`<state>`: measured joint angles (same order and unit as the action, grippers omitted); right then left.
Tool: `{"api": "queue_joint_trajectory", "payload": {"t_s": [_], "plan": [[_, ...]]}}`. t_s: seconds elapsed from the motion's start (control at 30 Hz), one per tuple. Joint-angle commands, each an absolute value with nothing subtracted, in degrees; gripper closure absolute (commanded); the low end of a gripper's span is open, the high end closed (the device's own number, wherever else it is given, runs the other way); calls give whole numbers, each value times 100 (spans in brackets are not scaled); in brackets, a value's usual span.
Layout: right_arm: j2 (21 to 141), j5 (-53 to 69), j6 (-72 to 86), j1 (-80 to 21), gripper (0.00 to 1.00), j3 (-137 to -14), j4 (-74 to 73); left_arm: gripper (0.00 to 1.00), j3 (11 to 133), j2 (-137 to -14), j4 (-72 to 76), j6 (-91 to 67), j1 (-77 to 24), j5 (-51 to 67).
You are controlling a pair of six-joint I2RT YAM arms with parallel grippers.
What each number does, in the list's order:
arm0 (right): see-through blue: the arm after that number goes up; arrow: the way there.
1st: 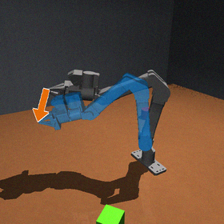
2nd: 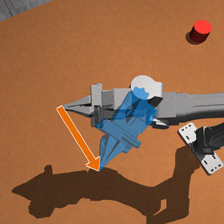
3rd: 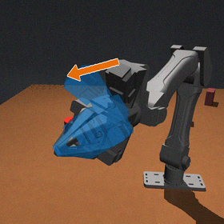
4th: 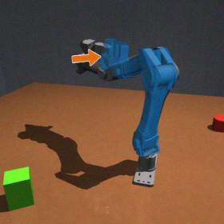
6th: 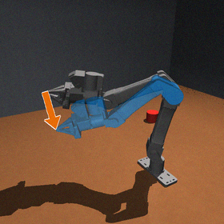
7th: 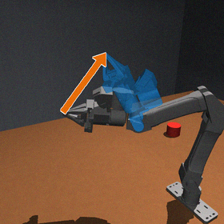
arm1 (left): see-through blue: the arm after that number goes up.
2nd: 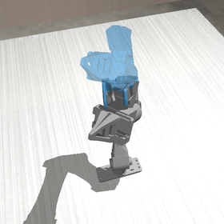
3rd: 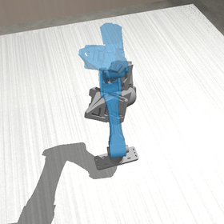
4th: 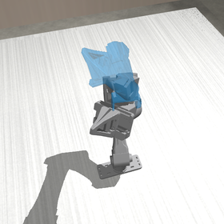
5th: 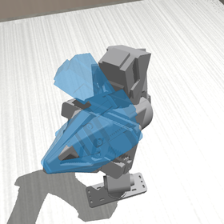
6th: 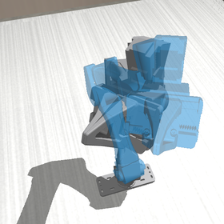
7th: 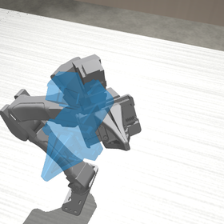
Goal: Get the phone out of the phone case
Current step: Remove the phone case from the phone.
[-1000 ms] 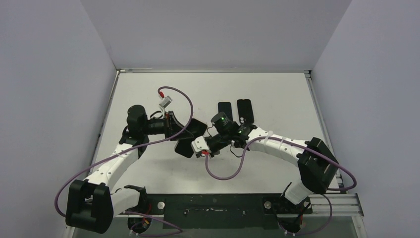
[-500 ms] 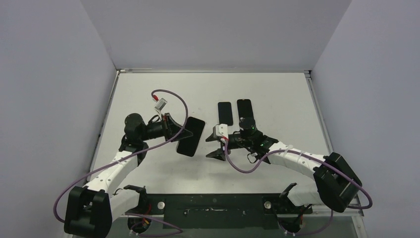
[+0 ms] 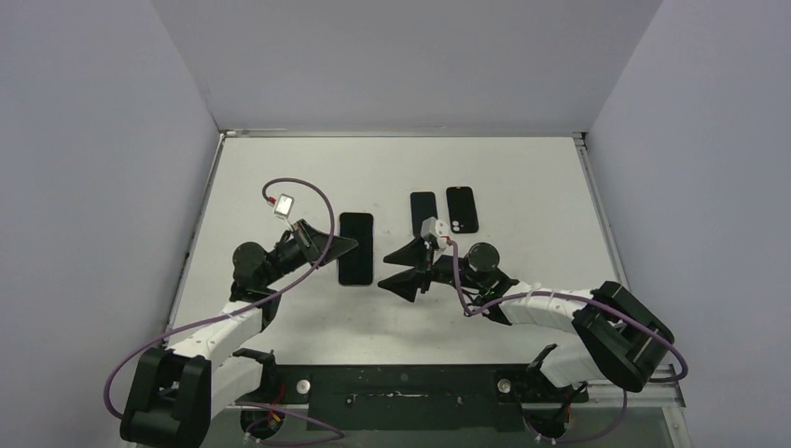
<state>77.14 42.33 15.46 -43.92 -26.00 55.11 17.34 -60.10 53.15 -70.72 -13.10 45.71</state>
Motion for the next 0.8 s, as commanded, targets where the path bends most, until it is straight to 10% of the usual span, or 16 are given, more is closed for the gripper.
{"api": "queue_joint_trajectory", "payload": {"t_s": [0.0, 0.77], "plan": [[8039, 4084, 2511, -4492, 40, -2575, 7050, 100, 1729, -5844, 6525, -7716, -1395, 4073], [8338, 3367, 3046, -4374, 49, -2404, 7476, 100, 1550, -5937, 7601, -8540, -2074, 3683]]}}
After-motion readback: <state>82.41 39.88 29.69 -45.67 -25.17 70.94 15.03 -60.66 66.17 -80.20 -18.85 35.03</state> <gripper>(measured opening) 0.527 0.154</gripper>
